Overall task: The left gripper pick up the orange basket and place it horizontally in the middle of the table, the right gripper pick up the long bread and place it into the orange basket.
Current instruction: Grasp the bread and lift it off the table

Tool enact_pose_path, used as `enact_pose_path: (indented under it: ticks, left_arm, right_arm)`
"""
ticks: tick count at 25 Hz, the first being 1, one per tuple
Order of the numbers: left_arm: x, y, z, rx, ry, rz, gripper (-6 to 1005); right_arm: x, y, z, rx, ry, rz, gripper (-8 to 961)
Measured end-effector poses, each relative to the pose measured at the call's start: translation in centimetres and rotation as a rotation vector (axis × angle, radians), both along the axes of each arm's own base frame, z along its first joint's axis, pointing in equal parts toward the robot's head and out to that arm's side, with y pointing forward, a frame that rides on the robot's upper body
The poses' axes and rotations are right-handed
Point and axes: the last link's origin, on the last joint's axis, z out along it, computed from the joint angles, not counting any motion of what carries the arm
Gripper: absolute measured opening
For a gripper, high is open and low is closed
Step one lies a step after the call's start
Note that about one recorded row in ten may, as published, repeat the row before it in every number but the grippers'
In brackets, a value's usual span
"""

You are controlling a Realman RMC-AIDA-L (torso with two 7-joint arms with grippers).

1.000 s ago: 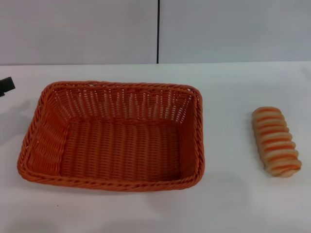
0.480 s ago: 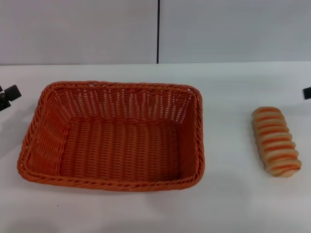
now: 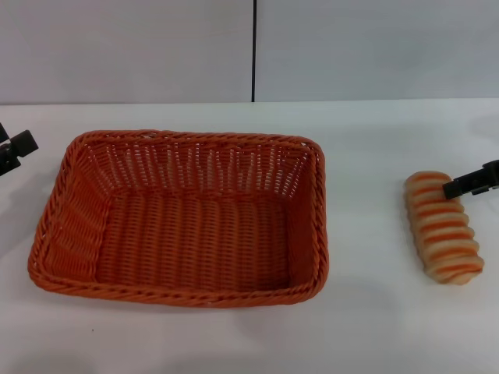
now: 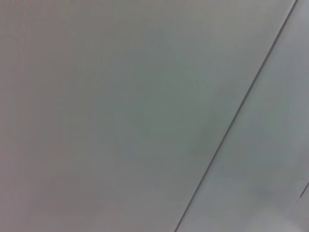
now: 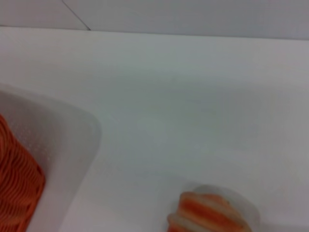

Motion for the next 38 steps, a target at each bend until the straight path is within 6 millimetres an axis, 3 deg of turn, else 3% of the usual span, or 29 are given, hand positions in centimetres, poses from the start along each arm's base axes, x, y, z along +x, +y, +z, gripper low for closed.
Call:
enact_pose_path:
  ticks: [24, 30, 38]
  left_arm:
    - [0.1, -0.2, -1.0, -0.033, -0.050, -0.011, 787]
    - [0.3, -0.2, -1.0, -0.043, -0.060, -0.020, 787]
    - [0.5, -0.2, -1.0, -0.049, -0.064, -0.027, 786]
  right_arm:
    - [-0.1, 0.8, -2.7, 0.028, -0.004, 0.133, 443]
    - [-0.1, 0.7, -2.9, 0.043, 0.020, 0.147, 331]
    - [-0.3, 0.6, -2.4, 0.070, 0.041, 0.157, 273]
